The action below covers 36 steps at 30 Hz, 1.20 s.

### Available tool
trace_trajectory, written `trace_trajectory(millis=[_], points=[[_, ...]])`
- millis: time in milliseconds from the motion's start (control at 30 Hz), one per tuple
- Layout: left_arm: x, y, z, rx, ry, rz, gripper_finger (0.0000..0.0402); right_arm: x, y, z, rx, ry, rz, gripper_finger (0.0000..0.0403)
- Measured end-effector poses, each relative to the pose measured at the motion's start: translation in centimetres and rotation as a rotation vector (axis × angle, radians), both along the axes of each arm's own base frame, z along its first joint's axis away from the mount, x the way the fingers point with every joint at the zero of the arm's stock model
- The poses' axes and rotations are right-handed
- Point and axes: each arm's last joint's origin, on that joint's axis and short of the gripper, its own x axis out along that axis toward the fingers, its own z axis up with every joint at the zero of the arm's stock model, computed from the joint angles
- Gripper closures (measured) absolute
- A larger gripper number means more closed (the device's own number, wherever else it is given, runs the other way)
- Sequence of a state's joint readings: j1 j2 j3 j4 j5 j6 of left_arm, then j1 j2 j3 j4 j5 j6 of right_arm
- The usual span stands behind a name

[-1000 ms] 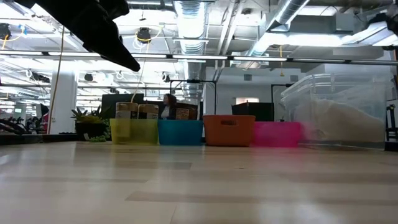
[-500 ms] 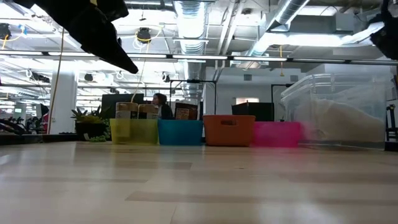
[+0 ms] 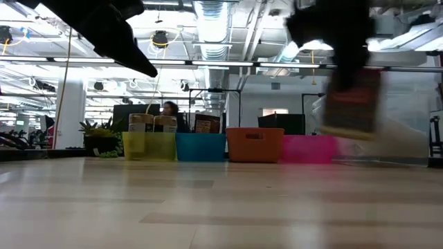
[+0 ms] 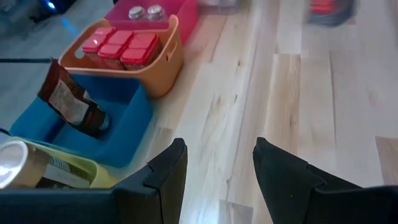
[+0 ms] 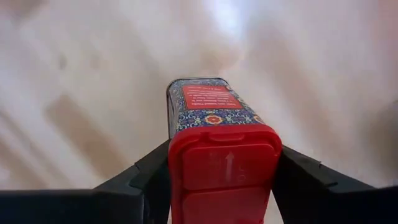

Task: Sort spices by type
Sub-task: Put the red spice container into the orange bin

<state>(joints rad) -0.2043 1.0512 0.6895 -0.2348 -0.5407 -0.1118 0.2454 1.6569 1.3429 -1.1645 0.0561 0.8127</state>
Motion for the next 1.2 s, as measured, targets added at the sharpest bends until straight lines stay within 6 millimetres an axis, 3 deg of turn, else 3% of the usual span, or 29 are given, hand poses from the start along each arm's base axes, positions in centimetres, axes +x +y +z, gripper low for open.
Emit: trace_trajectory(millis=[133, 333, 533, 633, 833, 1033, 1200], points=[[0.1, 0.0, 0.2, 0.016, -0.018, 0.0, 0.0228, 1.2, -5.7, 1.8, -0.07, -0.034, -0.08, 0.0159], [0.1, 0.2, 0.2, 0.027, -0.023, 0.019, 0.0228, 0.9, -14.6, 4.2, -0.106, -0.086, -0.299, 0.0159], [0.1, 0.3, 0.2, 0.028, -0.019, 0.026, 0.0228, 0.2, -20.8, 5.3, -0.151, -0.217, -0.437, 0.0159], [0.1, 0.3, 0.2, 0.028, -0.018, 0.026, 0.0228, 0.0, -22.6, 5.6, -0.178, -0.285, -0.471, 0.0159], [0.1, 0.3, 0.2, 0.029, -0.018, 0.025, 0.0228, 1.2, -24.3, 4.9, -0.185, -0.326, -0.476, 0.0159], [0.1, 0.3, 0.2, 0.037, -0.011, 0.02, 0.0228, 2.4, -26.2, 2.6, -0.137, -0.177, -0.505, 0.0159], [0.1, 0.3, 0.1, 0.042, -0.003, 0.018, 0.0228, 3.2, -26.8, 3.5, -0.142, -0.183, -0.517, 0.0159]])
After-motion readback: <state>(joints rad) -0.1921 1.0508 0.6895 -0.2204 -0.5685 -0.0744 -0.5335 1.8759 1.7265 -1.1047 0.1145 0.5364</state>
